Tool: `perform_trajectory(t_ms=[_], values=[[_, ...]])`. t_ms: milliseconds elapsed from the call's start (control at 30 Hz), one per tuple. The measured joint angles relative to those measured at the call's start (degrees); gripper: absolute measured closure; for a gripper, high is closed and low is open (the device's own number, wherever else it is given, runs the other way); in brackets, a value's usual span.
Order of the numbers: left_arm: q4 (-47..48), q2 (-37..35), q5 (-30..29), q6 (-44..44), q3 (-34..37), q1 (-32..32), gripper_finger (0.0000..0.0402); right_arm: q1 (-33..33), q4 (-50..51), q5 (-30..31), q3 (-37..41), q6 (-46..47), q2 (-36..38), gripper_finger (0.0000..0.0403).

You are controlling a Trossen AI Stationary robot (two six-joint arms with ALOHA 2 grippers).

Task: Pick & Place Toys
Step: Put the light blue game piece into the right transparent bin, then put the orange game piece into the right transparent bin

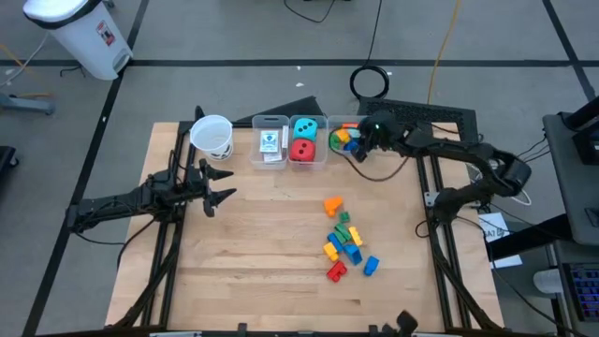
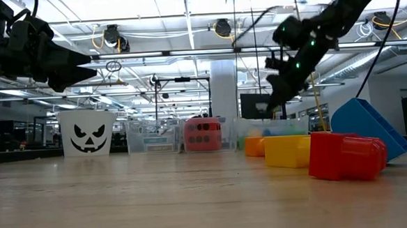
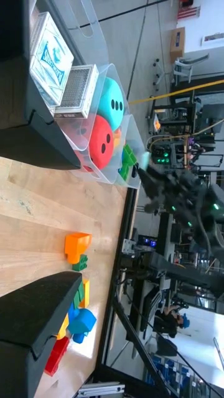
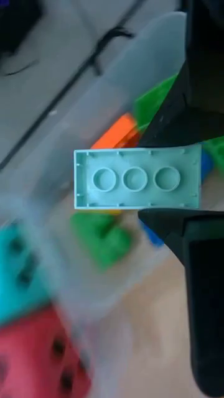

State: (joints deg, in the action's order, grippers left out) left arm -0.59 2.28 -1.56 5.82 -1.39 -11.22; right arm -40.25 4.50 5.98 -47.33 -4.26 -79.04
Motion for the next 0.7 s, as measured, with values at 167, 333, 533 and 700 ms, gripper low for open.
perform_trajectory(t_ms=[167,333,533,700], values=[[0.0,0.0,0.0,0.0,0.0,0.0,0.0114,-3.7,-0.6,0.0,0.0,3.0,-5.8,0.0292],[0.0,0.0,0.0,0.0,0.0,0.0,0.0114,-3.8,-2.8,0.0,0.0,3.6,-7.6,0.0249],[0.0,0.0,0.0,0.0,0.0,0.0,0.0114,-1.8,-4.2,0.0,0.0,3.5,-5.6,0.0178],[0.0,0.0,0.0,0.0,0.0,0.0,0.0114,2.3,-1.2,-0.1,-0.1,3.5,-0.4,0.0135]])
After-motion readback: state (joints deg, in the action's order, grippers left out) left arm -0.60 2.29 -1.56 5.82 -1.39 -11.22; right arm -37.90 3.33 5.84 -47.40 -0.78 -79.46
